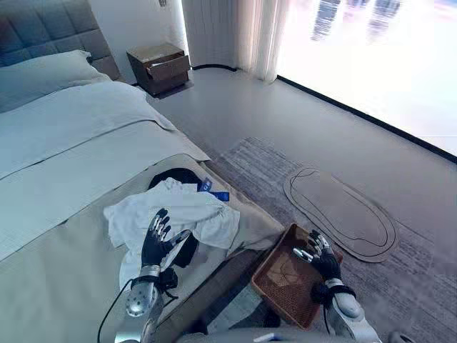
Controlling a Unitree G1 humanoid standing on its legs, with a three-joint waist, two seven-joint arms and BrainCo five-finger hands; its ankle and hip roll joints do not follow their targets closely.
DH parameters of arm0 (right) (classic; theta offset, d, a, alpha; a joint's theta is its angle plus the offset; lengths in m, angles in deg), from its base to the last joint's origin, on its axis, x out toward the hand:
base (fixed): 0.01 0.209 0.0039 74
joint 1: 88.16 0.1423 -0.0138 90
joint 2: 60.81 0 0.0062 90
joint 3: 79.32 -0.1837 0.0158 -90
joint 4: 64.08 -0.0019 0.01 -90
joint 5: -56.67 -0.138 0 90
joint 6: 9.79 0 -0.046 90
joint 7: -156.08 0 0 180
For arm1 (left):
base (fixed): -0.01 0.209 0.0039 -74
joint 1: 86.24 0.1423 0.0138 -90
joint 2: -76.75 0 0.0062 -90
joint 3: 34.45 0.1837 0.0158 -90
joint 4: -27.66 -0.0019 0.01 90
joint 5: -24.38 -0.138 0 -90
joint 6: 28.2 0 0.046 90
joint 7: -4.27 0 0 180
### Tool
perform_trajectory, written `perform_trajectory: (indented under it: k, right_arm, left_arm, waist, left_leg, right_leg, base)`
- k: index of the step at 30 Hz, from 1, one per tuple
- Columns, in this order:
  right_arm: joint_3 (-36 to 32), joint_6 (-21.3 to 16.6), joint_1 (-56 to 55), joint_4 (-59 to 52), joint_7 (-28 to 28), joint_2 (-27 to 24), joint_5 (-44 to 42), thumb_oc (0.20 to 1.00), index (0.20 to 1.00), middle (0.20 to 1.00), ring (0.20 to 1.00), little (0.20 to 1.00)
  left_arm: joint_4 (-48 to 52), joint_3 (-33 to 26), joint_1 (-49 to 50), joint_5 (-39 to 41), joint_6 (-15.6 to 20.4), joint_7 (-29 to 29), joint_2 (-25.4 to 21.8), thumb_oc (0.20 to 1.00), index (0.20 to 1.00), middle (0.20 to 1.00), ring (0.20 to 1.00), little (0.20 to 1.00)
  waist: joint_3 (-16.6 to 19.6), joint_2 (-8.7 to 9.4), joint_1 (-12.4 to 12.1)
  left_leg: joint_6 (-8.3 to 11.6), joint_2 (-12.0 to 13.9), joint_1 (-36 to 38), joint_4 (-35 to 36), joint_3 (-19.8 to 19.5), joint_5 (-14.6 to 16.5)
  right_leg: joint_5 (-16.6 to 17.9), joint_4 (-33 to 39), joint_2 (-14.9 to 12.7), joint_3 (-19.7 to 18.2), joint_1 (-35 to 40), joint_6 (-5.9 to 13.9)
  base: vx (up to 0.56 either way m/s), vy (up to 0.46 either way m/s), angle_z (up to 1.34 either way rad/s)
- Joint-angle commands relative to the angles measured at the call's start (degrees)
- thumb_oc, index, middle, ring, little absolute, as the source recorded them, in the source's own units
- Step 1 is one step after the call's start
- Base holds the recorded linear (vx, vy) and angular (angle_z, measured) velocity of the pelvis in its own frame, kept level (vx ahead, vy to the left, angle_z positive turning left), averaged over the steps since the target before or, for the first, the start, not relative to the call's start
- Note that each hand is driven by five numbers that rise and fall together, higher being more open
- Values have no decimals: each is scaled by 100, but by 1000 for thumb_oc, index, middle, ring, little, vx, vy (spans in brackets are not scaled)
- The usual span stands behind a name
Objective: Pick up clothes into the bucket
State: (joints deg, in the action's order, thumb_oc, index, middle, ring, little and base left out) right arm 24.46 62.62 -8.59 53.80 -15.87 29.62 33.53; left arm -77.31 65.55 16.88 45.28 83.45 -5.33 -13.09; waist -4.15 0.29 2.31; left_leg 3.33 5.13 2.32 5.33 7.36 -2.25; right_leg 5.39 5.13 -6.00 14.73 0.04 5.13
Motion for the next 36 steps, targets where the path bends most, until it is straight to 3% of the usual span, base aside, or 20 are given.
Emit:
perform_trajectory:
  k: [1, 14, 21, 25, 30, 33, 36]
  right_arm:
    - [-126, -367, 237, -157, 42, 2, 87, 1000, 1000, 1000, 1000, 1000]
    - [-157, -352, 154, -238, 24, -25, 100, 1000, 1000, 1000, 1000, 1000]
    - [-245, -319, 122, -288, 8, -103, 142, 1000, 1000, 1000, 1000, 1000]
    - [-296, -332, 224, -479, 27, -183, 159, 1000, 1000, 1000, 1000, 1000]
    - [-258, -429, 707, -603, 137, -317, 103, 1000, 1000, 1000, 1000, 1000]
    - [-303, -484, 842, -709, 207, -341, 10, 1000, 1000, 1000, 1000, 1000]
    - [-240, -565, 1206, -765, 357, -420, -8, 1000, 1000, 1000, 1000, 1000]
  left_arm:
    - [150, -185, -184, -248, 343, -48, -202, 1000, 1000, 1000, 1000, 1000]
    - [141, -218, -189, -566, 277, -178, -250, 1000, 1000, 1000, 1000, 1000]
    - [86, -295, -262, -646, 270, -217, -344, 1000, 1000, 1000, 1000, 1000]
    - [40, -361, -430, -787, 293, -411, -445, 1000, 1000, 1000, 1000, 1000]
    - [211, -444, -948, -1225, 374, -984, -655, 1000, 1000, 1000, 1000, 1000]
    - [343, -503, -1095, -1361, 384, -1192, -694, 1000, 1000, 1000, 1000, 1000]
    - [411, -566, -1578, -1873, 308, -1788, -826, 1000, 1000, 1000, 1000, 1000]
  waist:
    - [-17, 197, 35]
    - [-42, 204, 62]
    - [-236, 264, 46]
    - [-522, 235, 57]
    - [-1091, 236, 53]
    - [-1232, 237, 72]
    - [-1404, 245, 82]
  left_leg:
    - [169, 319, -220, -33, -7, -299]
    - [135, 275, -165, -33, -27, -263]
    - [32, 170, -441, -737, -96, 53]
    - [-38, 94, -673, -1010, -104, 167]
    - [-115, 68, -1495, -1817, -123, 401]
    - [-138, 69, -1897, -2133, -133, 473]
    - [-164, 82, -2679, -2662, -172, 590]
  right_leg:
    - [-41, -78, -332, -201, 140, 434]
    - [-80, -141, -373, -247, 149, 443]
    - [-232, -518, -543, -325, 101, 437]
    - [-344, -928, -698, -406, -162, 431]
    - [-378, -1496, -856, -588, -982, 396]
    - [-434, -1792, -898, -672, -1392, 376]
    - [-508, -2217, -919, -833, -2166, 319]
  base:
    - [-487, -45, 49]
    - [3, 2, 0]
    - [14, 20, 1]
    - [-46, 70, 6]
    - [-137, 69, 1]
    - [-113, 40, -4]
    - [-145, 50, 1]
